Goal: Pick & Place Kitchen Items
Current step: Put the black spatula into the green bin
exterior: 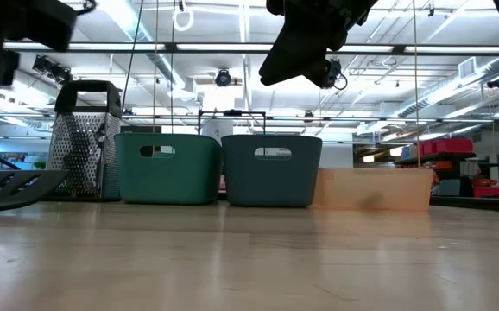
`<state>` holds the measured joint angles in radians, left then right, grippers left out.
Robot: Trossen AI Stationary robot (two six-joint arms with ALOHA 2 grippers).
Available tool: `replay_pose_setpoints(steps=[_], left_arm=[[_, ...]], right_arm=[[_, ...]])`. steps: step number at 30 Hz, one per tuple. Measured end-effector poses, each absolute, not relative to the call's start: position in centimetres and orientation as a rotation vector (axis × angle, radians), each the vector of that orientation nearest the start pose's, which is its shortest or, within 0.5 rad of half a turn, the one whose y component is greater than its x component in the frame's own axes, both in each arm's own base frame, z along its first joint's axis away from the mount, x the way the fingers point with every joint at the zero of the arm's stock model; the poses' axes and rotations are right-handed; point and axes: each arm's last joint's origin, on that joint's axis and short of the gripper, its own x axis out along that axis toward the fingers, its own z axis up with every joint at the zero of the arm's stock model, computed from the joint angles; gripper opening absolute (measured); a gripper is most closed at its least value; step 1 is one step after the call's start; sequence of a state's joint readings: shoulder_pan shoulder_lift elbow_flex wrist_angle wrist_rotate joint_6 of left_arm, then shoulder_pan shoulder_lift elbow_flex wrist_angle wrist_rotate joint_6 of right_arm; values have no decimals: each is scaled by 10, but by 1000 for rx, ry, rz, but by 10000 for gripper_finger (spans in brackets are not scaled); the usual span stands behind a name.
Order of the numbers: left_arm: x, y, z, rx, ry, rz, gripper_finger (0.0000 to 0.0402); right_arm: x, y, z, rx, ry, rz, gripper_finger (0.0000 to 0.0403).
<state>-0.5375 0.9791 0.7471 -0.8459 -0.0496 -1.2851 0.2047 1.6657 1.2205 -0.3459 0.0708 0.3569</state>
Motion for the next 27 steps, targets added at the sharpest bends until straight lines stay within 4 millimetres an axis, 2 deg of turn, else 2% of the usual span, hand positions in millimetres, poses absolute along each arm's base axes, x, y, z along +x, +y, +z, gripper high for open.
replay_pose_setpoints(steps=[11,16,20,27], left_arm=[[117,-125,240,-1002,1038,386,124],[106,-140,231,-1076,1053,485,124],[102,-154,218,-1099,1085,578,124],[106,-174,202,-1147,1082,636,124]], right_arm=[[353,71,246,221,796,-11,68],[353,71,246,203,797,-4,68],[353,71,246,194,799,0,68],[353,71,246,179,798,6,68]])
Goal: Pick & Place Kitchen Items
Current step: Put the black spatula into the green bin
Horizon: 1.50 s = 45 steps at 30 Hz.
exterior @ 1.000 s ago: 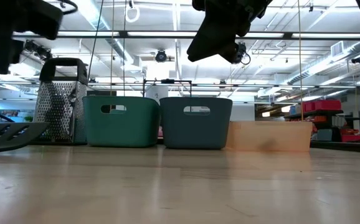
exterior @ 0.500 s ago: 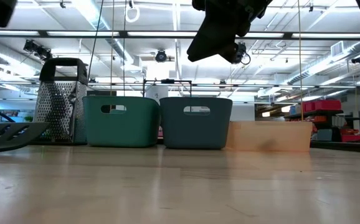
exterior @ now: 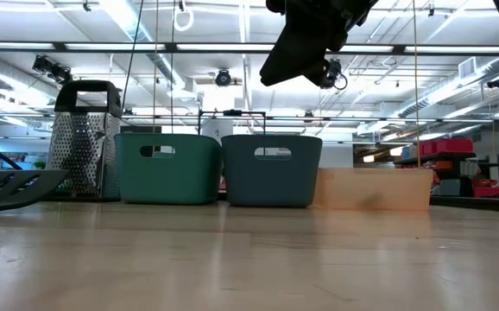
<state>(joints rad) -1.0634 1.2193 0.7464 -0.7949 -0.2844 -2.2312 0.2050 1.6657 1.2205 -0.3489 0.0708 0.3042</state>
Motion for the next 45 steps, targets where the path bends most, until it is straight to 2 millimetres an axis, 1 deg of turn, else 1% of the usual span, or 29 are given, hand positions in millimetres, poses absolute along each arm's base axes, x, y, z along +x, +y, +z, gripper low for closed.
replay_pose_setpoints(steps=[2,5,9,16,20,26,34,41,45], left_arm=[[107,-178,197,-1171,1085,662,124],[109,-182,191,-1161,1099,683,124],[117,-185,183,-1163,1070,706,124],[136,-186,172,-1209,1018,758,124],[144,-183,166,-1215,1020,803,124],[153,-178,164,-1249,1015,833,124],[160,-171,164,-1262,995,863,124],[163,-168,162,-1281,1062,894,124],[164,-167,161,-1269,1041,909,124]], right_arm=[[353,71,246,179,798,6,68],[353,71,246,179,798,6,68],[353,71,246,171,797,9,68],[353,71,246,145,795,21,68],[353,71,246,146,798,20,68],[352,71,246,153,802,16,68],[351,76,246,148,803,29,68],[349,85,246,145,805,51,68],[349,88,246,143,805,57,68]])
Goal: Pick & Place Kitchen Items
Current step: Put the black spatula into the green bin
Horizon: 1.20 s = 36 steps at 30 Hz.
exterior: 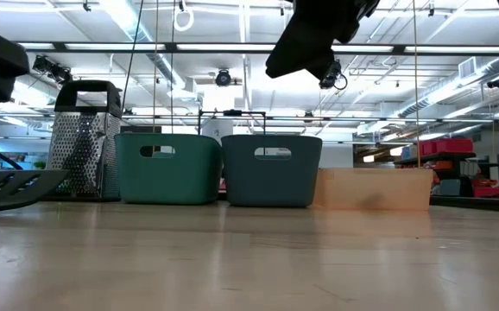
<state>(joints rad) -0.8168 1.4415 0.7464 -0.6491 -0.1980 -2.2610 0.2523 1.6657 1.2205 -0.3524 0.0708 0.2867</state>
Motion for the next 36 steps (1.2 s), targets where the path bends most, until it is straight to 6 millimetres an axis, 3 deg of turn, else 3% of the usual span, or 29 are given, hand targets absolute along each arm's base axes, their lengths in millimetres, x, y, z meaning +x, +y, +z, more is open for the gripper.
replay_pose_setpoints(steps=[21,36], left_arm=[[180,-167,130,-1230,1142,1026,125],[191,-154,129,-1194,1223,1001,103]], right_arm=[[349,88,246,144,797,59,68],[350,88,247,145,789,60,68]])
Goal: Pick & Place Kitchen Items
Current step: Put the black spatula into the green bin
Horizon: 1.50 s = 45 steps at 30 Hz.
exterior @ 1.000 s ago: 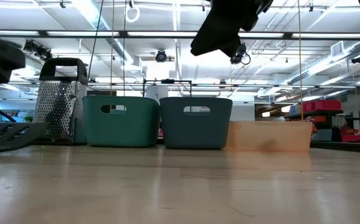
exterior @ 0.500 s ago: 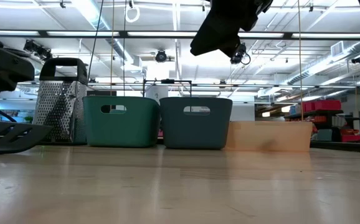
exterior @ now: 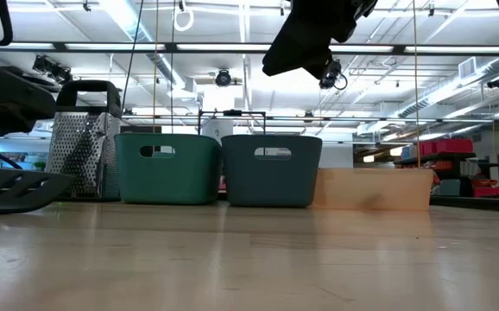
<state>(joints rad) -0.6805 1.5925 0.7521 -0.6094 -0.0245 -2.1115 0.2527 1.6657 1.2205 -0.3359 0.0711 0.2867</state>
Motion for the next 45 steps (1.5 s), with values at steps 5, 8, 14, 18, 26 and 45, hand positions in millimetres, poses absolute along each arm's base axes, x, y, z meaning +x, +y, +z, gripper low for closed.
replay_pose_setpoints(steps=[5,8,14,18,26,45], left_arm=[[191,-153,129,-1176,1232,991,101],[191,-154,129,-1157,1214,985,101],[192,-155,133,-1084,1188,948,100],[195,-157,142,-998,1153,933,93],[202,-160,158,-914,1102,919,59],[206,-163,186,-826,1089,951,19]], right_arm=[[350,88,247,146,789,60,68],[350,88,247,146,788,60,68],[350,88,247,145,789,60,68],[350,88,247,145,789,60,68],[350,88,247,163,790,53,68],[350,88,247,181,789,46,68]])
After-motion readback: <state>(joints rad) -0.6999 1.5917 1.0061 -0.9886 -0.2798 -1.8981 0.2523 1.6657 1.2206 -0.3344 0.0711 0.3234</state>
